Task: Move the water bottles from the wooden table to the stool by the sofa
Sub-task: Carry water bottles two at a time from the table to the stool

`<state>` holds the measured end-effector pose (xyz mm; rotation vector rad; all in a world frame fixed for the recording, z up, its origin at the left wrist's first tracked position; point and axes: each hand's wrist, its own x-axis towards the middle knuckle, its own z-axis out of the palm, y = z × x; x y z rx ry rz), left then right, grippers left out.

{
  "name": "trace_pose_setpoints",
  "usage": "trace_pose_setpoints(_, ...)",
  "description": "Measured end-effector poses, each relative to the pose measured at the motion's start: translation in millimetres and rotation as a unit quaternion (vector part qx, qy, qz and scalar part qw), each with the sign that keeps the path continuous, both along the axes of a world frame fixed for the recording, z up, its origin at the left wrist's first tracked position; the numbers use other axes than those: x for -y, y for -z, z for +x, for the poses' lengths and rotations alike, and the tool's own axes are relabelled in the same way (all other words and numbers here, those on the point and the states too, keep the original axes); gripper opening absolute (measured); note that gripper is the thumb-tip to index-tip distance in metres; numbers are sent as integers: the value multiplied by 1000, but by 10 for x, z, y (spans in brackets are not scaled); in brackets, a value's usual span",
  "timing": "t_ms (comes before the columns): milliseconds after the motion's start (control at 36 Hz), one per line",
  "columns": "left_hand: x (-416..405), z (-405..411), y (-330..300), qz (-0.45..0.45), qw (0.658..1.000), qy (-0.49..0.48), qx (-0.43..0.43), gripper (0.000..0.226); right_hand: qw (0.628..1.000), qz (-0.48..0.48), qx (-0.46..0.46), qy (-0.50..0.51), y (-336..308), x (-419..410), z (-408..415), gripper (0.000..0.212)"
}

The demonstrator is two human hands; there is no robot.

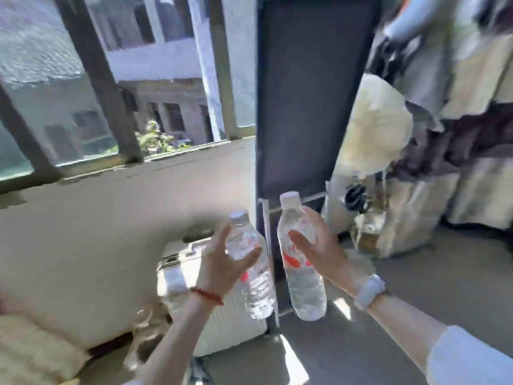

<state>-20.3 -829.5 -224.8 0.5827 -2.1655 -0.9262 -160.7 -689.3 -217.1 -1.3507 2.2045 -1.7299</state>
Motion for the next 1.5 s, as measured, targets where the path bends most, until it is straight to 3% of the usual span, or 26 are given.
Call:
trace_pose_setpoints(139,-743,-1400,78,-18,984,175,-8,46,990,8,63,130,276,-1138,-933,66)
trace_pose_setpoints(250,-1345,-2475,176,5,960,279,16,37,971,35,67,228,442,-1968,-1663,46)
trace_pose_setpoints(361,-1975,-3549,278,10,924,380,37,41,948,25,95,303,537,-2700,-2402,42)
trace_pose_setpoints(528,-2956,-5124,245,-2,880,472,55,41,900,0,109,422,455,-3734,-3399,30)
trace_pose_setpoints(667,-3959,-6097,191,9,840,538,62,32,855,-18,113,507,445,-4649,-3938,46)
trace_pose_setpoints(750,-4619,-6615,222,18,810,581,81,35,826,-27,124,548,498,-5209,-4209,45)
trace_pose_setpoints(833,-5318,-7115,279,19,787,611,78,39,804,-27,126,580,587,-5820,-4537,31)
trace_pose_setpoints(1028,-7047,-8152,420,12,746,660,88,44,780,-37,129,611,774,-7375,-5432,32)
trace_pose_setpoints(1306,-9306,-9686,282,22,740,664,103,56,758,-34,108,642,657,-9562,-6932,38)
trace_pose_setpoints(1500,-10608,-10874,479,29,729,678,91,47,757,-34,127,640,833,-10861,-8084,36)
